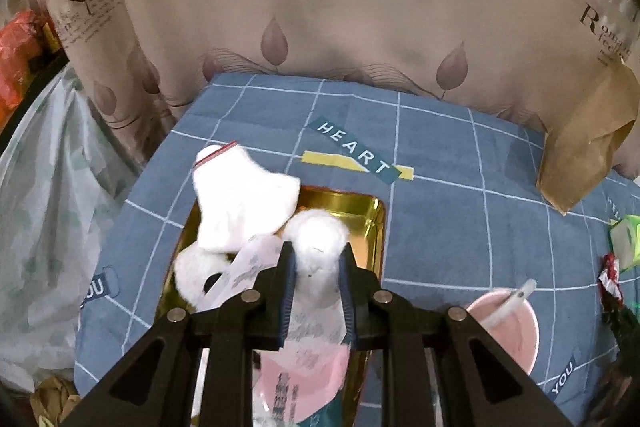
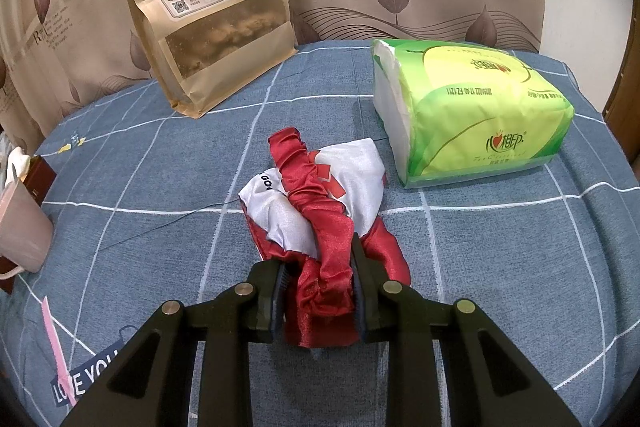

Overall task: Organize soft objects
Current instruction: 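Carry the white ball over the tray with the left gripper, then lower the white ball into the tray and open the left gripper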

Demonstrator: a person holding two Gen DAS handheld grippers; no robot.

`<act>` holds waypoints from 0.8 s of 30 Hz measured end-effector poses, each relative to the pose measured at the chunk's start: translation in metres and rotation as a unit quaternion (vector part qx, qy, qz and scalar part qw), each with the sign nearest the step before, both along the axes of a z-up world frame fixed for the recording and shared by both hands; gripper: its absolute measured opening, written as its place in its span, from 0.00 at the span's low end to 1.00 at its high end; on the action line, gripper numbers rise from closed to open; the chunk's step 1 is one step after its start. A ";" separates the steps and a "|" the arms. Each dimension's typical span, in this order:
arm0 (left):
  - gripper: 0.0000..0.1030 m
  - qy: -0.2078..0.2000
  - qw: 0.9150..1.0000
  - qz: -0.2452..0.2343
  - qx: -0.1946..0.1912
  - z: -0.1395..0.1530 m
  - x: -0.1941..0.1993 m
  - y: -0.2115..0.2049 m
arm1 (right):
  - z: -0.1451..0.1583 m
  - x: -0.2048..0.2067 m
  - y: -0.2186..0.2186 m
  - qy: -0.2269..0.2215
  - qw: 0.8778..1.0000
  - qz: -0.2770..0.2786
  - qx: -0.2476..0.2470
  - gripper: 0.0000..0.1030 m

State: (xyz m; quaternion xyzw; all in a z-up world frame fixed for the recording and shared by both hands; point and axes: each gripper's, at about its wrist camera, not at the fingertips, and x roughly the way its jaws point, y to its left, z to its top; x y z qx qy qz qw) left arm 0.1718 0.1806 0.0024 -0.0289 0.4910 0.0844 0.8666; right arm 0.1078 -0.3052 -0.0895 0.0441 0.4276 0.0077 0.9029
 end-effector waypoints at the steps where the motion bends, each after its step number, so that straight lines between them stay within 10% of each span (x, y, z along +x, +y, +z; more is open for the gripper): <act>1: 0.20 0.002 1.000 -0.004 -0.003 -0.001 0.004 -0.001 | 0.000 0.000 0.000 0.000 1.000 0.000 0.000 0.23; 24: 0.32 0.052 0.998 -0.014 -0.022 -0.040 0.052 -0.009 | 0.001 0.000 0.001 0.000 1.000 0.000 -0.001 0.23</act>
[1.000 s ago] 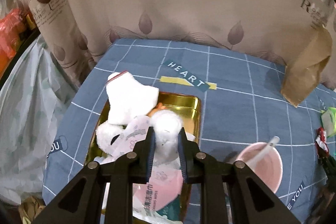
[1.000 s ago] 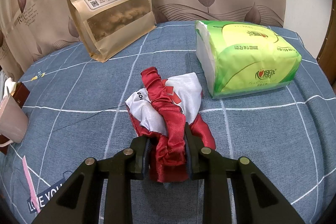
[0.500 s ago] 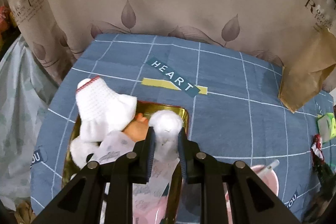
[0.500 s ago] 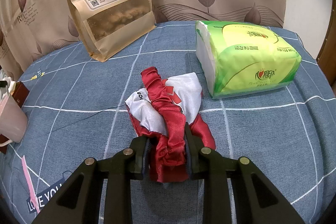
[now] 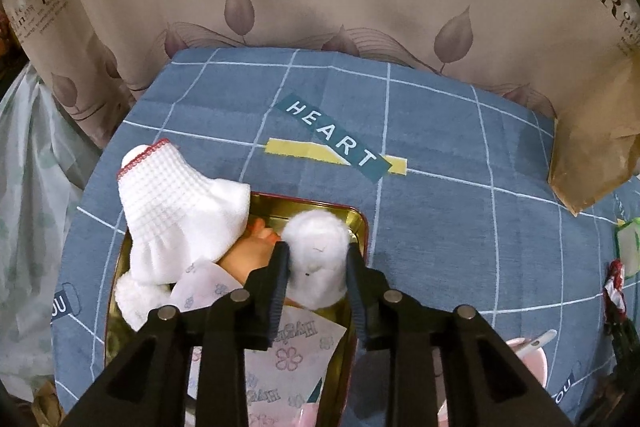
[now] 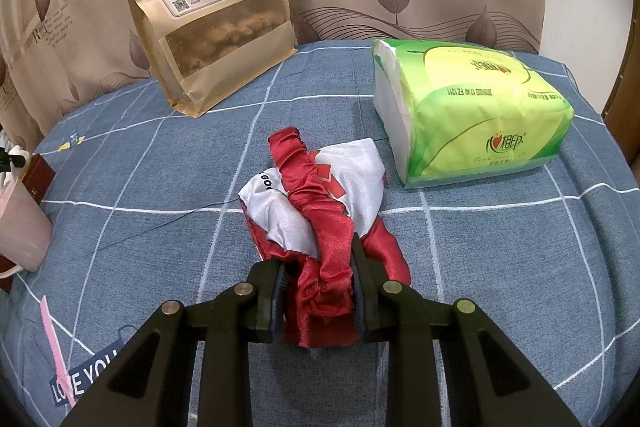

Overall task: Organize soft objects
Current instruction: 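Lower the white ball into the tray and open the left gripper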

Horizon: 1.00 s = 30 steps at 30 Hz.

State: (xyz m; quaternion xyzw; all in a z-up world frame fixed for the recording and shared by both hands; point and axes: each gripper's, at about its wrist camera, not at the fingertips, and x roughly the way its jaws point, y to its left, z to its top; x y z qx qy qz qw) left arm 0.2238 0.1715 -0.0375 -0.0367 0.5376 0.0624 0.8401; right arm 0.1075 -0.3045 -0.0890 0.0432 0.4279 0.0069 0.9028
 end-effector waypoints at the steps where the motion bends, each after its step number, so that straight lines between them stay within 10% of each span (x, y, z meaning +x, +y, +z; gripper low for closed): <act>1: 0.35 0.003 1.000 0.001 0.002 -0.001 0.000 0.000 | 0.000 0.000 0.000 0.000 1.000 0.000 -0.001 0.23; 15: 0.43 -0.010 1.000 0.006 0.008 0.012 -0.012 0.001 | -0.001 0.000 0.000 0.001 1.000 0.001 -0.010 0.23; 30: 0.43 -0.064 0.996 -0.010 0.064 0.035 -0.112 -0.014 | -0.001 0.002 0.009 0.004 0.999 0.002 -0.041 0.24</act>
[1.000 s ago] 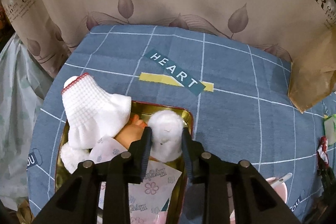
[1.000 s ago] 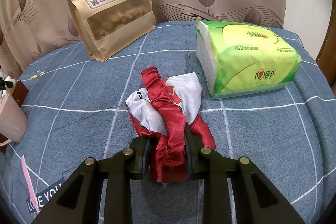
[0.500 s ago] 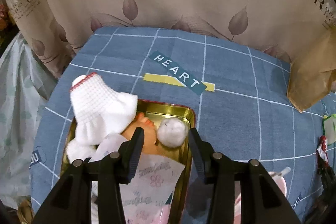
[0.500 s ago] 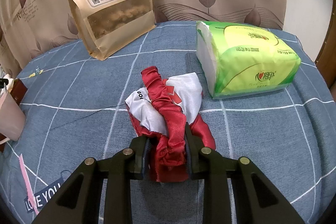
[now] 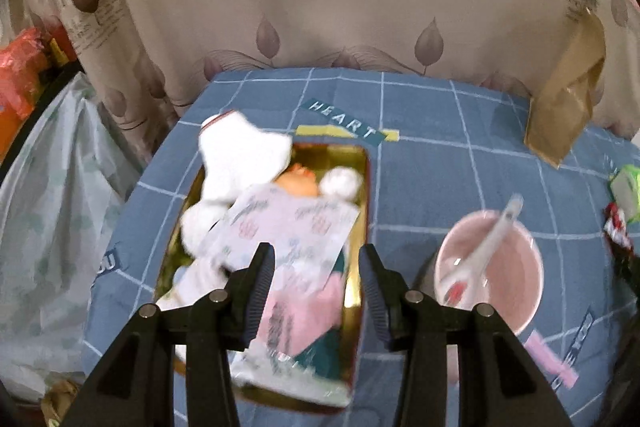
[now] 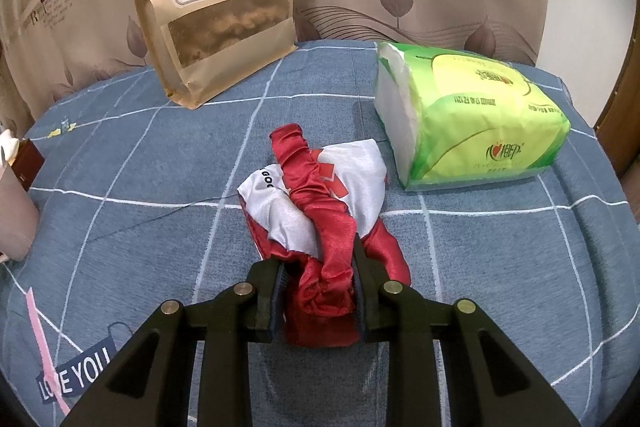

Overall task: Organize soft objects
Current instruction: 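Lower the white ball into the tray and open the left gripper, then withdraw the left gripper from the tray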

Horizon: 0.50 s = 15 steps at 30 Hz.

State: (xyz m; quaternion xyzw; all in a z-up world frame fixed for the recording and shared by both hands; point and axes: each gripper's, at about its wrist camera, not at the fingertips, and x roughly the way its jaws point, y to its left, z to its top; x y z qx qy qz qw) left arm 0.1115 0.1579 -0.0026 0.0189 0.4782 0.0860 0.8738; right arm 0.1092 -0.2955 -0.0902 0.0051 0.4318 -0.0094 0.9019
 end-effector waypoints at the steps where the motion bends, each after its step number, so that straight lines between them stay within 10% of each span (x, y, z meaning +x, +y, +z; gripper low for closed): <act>1: 0.43 -0.002 1.000 0.002 0.005 -0.001 -0.007 0.002 | 0.000 0.000 0.001 0.000 1.000 0.000 -0.003 0.24; 15: 0.43 -0.046 0.996 0.055 0.054 -0.011 -0.066 0.041 | 0.001 0.000 0.009 0.004 0.999 -0.006 -0.035 0.24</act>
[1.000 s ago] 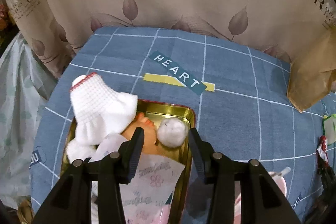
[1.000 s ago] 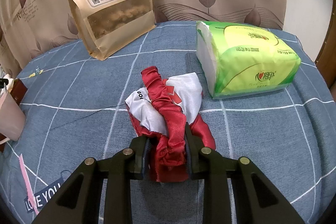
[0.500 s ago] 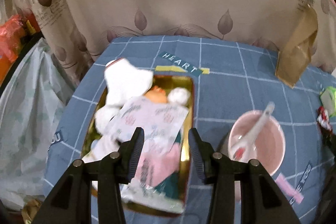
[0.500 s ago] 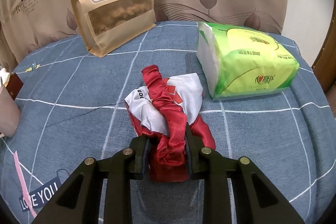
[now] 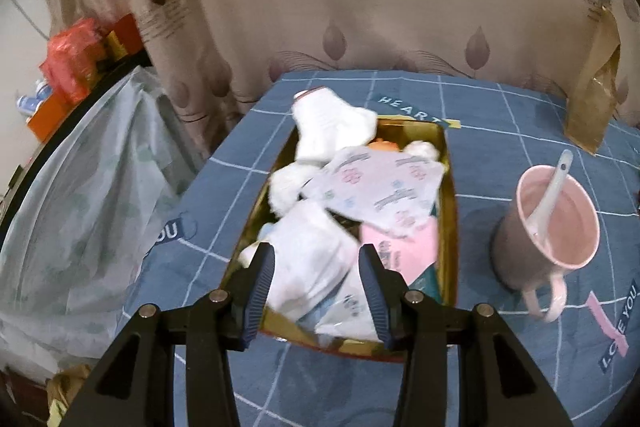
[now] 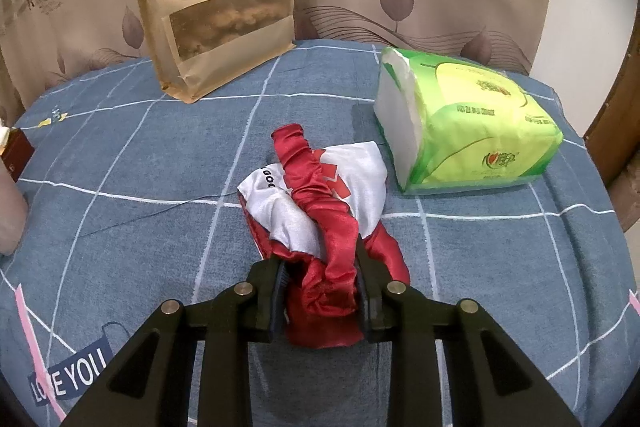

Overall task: Organize soft objects
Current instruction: 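Withdraw the left gripper from the tray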

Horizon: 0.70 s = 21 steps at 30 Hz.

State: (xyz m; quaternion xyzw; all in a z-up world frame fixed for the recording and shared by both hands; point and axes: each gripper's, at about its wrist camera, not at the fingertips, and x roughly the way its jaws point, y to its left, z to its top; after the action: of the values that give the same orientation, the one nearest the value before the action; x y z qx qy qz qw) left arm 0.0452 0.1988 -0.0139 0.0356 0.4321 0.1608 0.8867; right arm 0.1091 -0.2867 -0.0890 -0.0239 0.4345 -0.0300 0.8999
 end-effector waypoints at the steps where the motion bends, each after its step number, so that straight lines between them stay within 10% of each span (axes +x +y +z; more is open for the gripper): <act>1: 0.43 -0.001 1.000 0.003 0.000 -0.001 -0.003 0.002 | 0.000 0.000 0.001 0.000 1.000 -0.002 -0.002 0.24; 21: 0.43 -0.018 0.999 0.026 -0.013 -0.012 -0.021 0.026 | 0.019 -0.003 0.020 -0.002 1.000 -0.016 0.002 0.16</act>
State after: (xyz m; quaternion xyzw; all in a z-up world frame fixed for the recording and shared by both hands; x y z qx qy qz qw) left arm 0.0246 0.2244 -0.0255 0.0096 0.4192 0.1790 0.8900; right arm 0.1059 -0.2666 -0.0702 -0.0151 0.4334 -0.0433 0.9000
